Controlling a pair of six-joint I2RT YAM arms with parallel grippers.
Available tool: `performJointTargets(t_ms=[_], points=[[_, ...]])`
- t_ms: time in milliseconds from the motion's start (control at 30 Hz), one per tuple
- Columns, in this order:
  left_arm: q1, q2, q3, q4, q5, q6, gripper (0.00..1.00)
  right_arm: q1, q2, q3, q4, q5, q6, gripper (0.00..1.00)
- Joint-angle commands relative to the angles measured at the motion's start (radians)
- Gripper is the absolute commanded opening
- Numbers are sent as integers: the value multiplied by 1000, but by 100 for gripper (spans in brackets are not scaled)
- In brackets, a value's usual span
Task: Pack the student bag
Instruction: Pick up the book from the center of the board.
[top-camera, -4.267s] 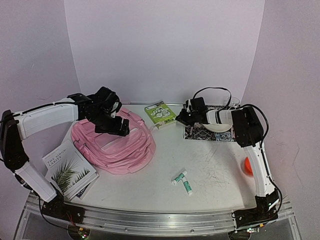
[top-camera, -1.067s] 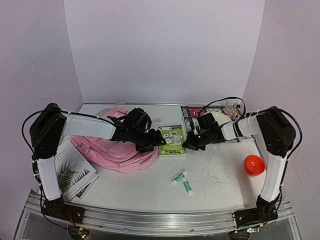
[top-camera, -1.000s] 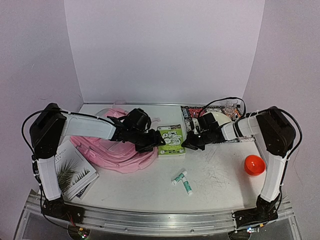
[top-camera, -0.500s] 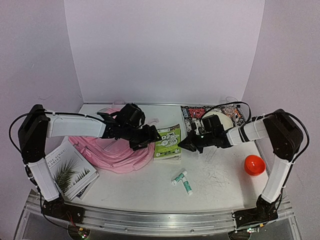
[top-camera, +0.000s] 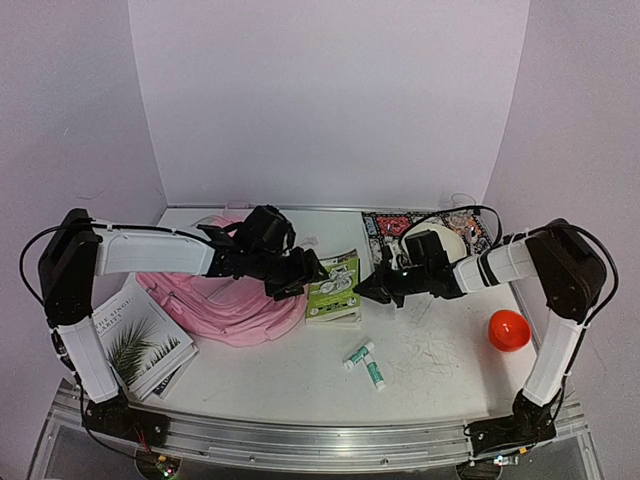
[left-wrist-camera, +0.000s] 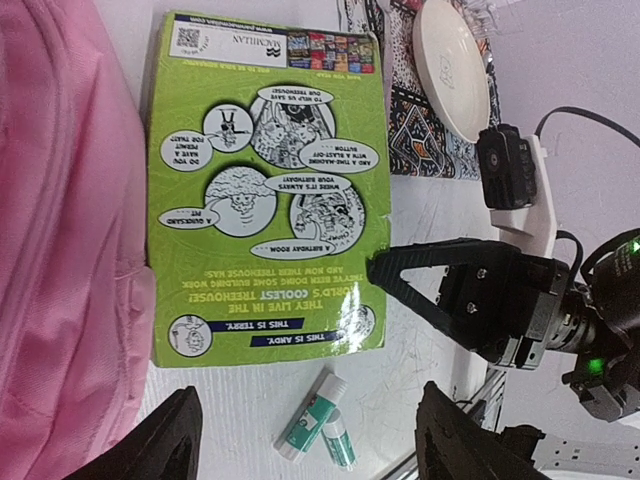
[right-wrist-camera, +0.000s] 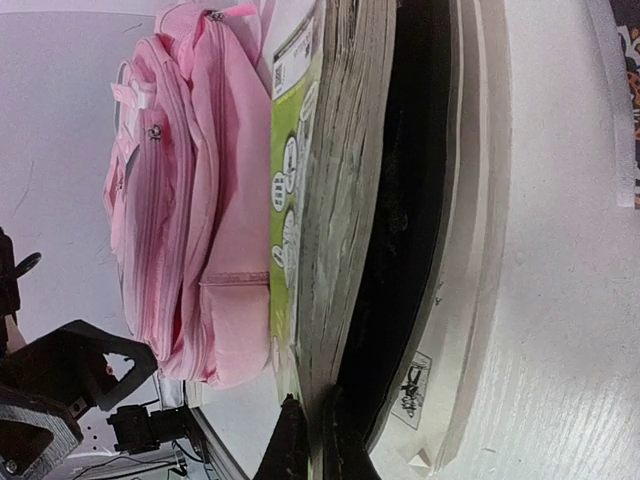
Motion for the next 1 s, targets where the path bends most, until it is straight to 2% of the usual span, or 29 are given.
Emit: performJointTargets(t_ms=[0,100,400,633,833,900,967], points=[[-14,102,103,32,52,47,65,6,37,-12,95,-59,11,0],[-18,150,122,33,68,59,60,6,46,-13,102,-65,4,2],[-20,274,143,36,98,69,56,6,73,-15,162,-107,15,10],[-23,300,150,40,110,67,54,10,84,-1,213,-146,30,17],[-32,306,149,42,118,63,53,29,132,33,218,-149,32,27],[-34,305,147,43,119,63,52,34,150,40,217,-141,38,28],[-34,299,143,44,117,62,52,35,158,37,217,-128,46,21]])
